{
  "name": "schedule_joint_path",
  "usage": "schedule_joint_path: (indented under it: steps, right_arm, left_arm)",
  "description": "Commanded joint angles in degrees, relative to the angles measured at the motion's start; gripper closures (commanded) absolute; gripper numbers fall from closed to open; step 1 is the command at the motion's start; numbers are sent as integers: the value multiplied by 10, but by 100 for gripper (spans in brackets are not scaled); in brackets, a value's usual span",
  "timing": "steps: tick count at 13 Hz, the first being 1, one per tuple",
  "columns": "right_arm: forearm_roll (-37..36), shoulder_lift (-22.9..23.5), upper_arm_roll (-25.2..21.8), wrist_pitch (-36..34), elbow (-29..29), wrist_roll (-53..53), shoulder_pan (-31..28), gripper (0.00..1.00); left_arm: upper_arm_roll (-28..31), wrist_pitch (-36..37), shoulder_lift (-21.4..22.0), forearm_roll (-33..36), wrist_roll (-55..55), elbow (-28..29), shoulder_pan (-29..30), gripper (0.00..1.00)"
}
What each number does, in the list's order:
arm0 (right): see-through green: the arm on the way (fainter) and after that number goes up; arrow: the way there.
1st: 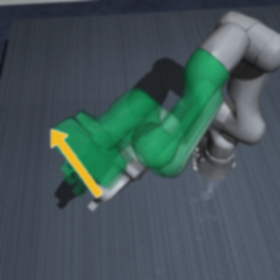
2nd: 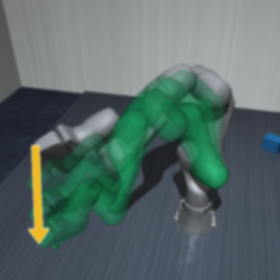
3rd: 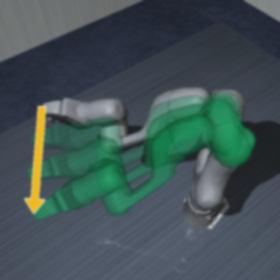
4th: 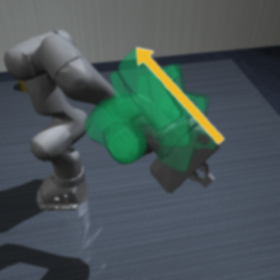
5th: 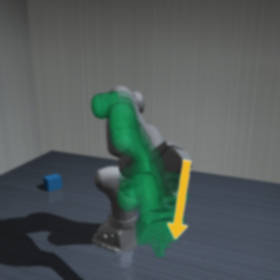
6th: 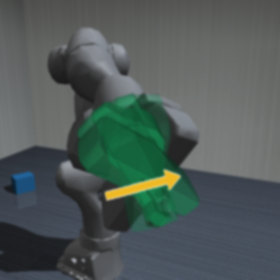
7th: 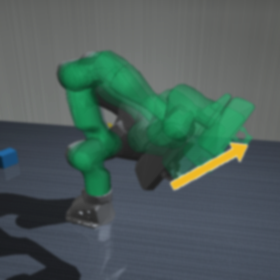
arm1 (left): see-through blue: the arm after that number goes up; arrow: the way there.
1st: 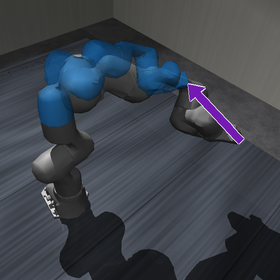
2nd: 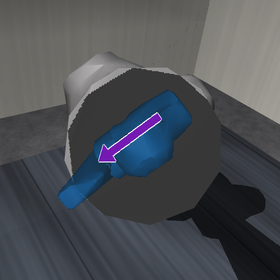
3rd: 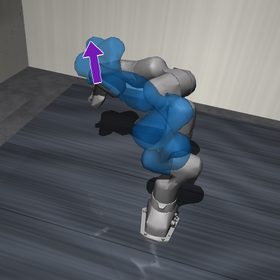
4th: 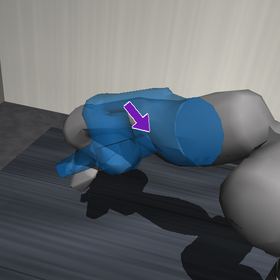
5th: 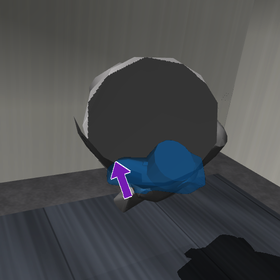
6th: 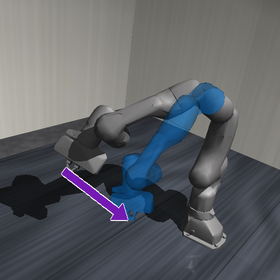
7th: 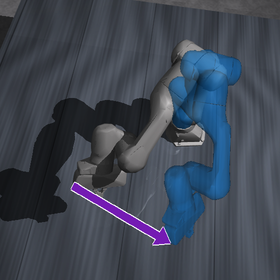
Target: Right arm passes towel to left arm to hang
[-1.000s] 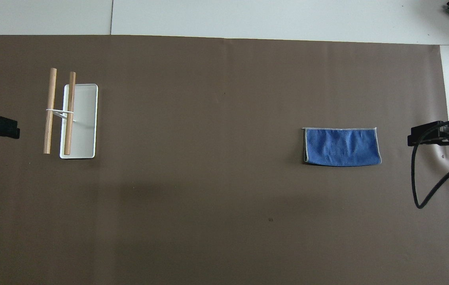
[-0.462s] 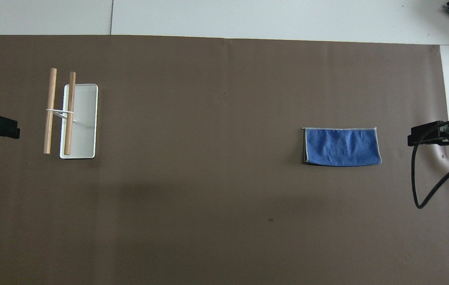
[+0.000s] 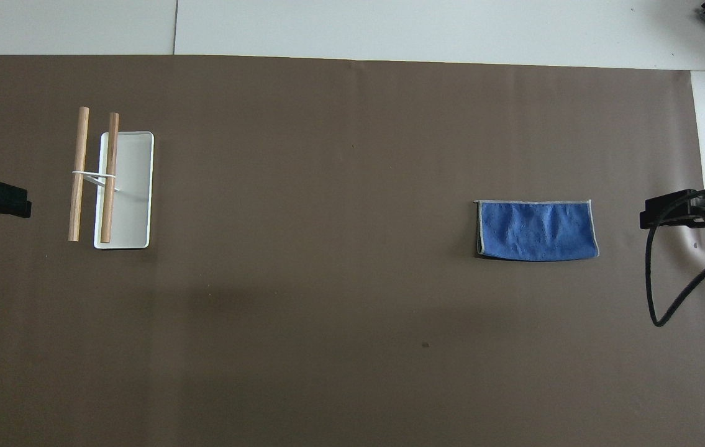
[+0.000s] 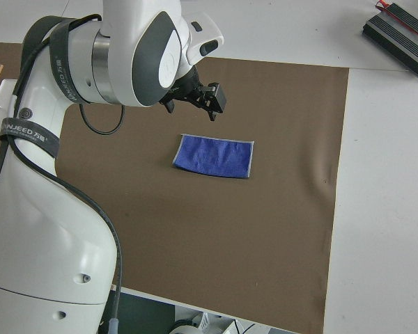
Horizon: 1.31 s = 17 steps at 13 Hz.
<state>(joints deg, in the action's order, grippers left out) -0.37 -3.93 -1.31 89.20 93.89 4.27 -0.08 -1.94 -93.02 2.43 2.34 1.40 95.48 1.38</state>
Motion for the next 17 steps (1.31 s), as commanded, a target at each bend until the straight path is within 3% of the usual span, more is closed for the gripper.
schedule_joint_path:
  steps: [1, 13, 17]
  right_arm:
    - [3, -13, 1, 16, 20, 2, -3, 0]
    - [0, -5, 2, 41, 30, -4, -8, 0]
    - [1, 38, 2, 130, 62, -21, -8, 0]
  left_arm:
    - [-4, 6, 4, -8, 0, 1, 9, 0]
    - [-5, -25, 3, -8, 2, 2, 7, 0]
    - [-6, -38, 2, -21, 4, 2, 6, 0]
